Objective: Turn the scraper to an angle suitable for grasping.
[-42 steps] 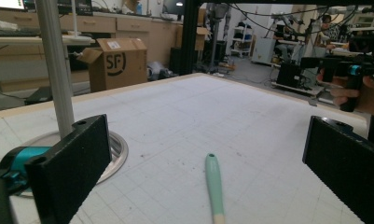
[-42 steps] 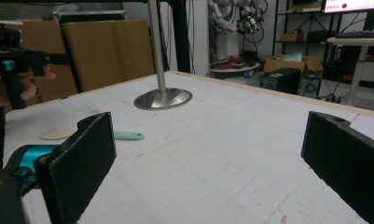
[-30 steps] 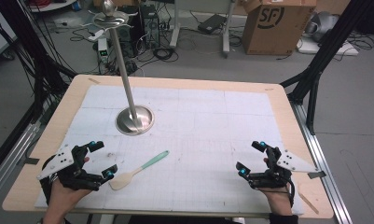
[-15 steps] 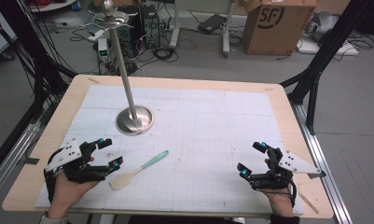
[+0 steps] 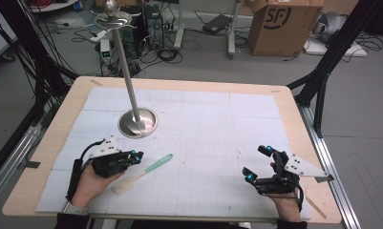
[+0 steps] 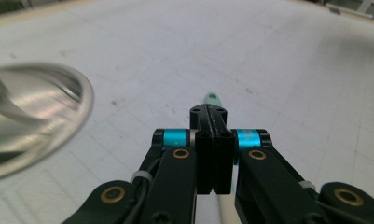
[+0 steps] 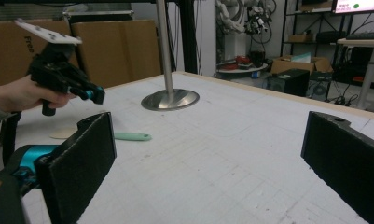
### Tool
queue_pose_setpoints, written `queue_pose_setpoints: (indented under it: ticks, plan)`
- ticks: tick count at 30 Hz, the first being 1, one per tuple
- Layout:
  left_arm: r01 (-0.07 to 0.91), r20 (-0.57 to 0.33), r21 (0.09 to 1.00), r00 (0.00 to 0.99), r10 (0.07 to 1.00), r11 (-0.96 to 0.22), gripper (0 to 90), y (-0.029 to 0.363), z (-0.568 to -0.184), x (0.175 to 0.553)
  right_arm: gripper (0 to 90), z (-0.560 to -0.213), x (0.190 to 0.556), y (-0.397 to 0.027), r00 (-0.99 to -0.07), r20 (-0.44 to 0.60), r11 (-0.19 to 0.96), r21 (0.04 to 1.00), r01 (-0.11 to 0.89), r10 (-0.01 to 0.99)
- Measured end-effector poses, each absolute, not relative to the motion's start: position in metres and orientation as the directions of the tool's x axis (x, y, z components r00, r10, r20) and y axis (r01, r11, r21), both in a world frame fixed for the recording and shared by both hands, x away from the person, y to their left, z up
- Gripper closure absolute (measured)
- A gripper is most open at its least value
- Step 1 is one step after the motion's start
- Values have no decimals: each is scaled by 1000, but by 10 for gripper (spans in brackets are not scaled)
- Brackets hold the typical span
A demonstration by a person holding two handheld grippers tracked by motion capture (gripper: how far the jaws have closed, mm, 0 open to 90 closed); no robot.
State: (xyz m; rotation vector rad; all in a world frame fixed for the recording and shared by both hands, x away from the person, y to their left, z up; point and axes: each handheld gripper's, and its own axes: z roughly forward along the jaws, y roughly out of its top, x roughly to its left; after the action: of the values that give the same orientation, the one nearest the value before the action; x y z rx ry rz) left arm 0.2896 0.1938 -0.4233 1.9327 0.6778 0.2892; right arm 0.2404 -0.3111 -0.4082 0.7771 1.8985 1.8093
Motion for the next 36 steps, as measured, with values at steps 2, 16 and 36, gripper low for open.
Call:
queue_pose_setpoints:
  ticks: [2,16,36]
  plan:
    - [373,-112,858,806,581,-352,897,188,-428,296,20,-408,240,-311,-764,86,6,993,117,639]
    - [434,-106,779,803,587,-453,897,165,-443,316,20,-409,240,-309,-770,95,13,991,134,631]
    - [309,-76,773,912,402,-554,899,138,-448,301,20,-412,242,-308,-774,99,25,989,147,626]
